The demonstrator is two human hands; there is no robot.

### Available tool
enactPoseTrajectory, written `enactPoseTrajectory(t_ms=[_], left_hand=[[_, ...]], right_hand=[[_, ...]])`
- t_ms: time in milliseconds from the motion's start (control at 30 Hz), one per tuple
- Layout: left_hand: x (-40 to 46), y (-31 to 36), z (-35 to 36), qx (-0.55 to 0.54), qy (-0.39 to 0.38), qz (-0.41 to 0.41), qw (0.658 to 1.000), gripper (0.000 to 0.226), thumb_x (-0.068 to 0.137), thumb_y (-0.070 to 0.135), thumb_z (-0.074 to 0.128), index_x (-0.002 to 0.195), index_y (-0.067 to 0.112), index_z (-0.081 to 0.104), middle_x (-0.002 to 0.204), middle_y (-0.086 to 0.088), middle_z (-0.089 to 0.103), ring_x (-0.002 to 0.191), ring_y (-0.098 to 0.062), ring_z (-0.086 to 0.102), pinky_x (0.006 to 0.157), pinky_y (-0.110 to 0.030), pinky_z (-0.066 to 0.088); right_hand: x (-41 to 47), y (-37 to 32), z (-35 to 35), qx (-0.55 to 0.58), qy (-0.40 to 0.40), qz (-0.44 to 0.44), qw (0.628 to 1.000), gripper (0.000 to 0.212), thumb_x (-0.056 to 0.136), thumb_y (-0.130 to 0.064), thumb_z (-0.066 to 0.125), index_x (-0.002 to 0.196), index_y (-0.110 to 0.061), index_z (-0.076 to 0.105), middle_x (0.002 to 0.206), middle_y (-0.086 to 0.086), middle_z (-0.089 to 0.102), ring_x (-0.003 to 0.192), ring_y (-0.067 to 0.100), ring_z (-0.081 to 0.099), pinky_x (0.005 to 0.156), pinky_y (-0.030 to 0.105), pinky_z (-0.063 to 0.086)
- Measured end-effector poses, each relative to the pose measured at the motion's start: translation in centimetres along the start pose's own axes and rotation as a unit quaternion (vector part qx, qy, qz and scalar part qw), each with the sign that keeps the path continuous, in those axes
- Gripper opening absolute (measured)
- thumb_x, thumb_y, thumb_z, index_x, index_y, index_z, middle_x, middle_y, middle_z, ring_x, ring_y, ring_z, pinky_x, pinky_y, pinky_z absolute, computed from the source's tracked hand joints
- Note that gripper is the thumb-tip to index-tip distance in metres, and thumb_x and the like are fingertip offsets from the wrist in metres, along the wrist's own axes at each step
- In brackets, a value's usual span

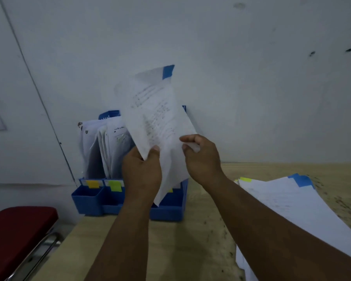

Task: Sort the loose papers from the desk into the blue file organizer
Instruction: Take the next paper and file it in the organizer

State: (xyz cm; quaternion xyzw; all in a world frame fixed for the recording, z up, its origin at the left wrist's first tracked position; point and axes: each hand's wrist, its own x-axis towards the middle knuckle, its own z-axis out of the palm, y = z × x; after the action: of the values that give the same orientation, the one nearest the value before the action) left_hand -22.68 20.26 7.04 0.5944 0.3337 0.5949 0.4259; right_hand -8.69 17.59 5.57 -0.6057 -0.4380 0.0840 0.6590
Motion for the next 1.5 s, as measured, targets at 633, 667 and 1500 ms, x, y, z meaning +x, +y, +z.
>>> enactPoseTrajectory(t_ms=[633, 667, 1500], left_hand=[[4.8, -0.7, -1.8, 0.141, 0.118, 0.08, 0.98, 0.035, 0.107, 0.019, 0.047, 0.14, 0.011, 0.057, 0.134, -0.004, 0.063, 0.124, -0.021, 0.057, 0.093, -0.021, 0.04], [5.1, -1.0, -1.7, 0.144, 0.108, 0.078, 0.981, 0.034, 0.107, 0.019, 0.046, 0.138, 0.011, 0.058, 0.133, -0.004, 0.063, 0.123, -0.02, 0.057, 0.093, -0.021, 0.04], [7.6, -7.0, -0.7, 0.253, -0.009, 0.009, 0.967, 0.028, 0.092, 0.02, 0.072, 0.119, 0.013, 0.072, 0.106, -0.003, 0.073, 0.089, -0.012, 0.065, 0.067, -0.014, 0.047]], right_hand=[[3.7, 0.4, 9.2, -0.176, -0.321, 0.055, 0.929, 0.059, 0.096, -0.003, 0.055, 0.15, -0.022, 0.043, 0.15, 0.006, 0.046, 0.131, 0.022, 0.049, 0.106, 0.025, 0.039], [3.8, 0.5, 9.3, -0.171, -0.322, 0.061, 0.929, 0.058, 0.096, -0.002, 0.056, 0.149, -0.023, 0.043, 0.151, 0.006, 0.046, 0.132, 0.022, 0.048, 0.107, 0.024, 0.038], [4.7, 2.7, 7.9, -0.084, -0.224, 0.078, 0.968, 0.056, 0.093, -0.009, 0.058, 0.147, -0.018, 0.046, 0.14, 0.005, 0.055, 0.125, 0.019, 0.054, 0.11, 0.036, 0.044]])
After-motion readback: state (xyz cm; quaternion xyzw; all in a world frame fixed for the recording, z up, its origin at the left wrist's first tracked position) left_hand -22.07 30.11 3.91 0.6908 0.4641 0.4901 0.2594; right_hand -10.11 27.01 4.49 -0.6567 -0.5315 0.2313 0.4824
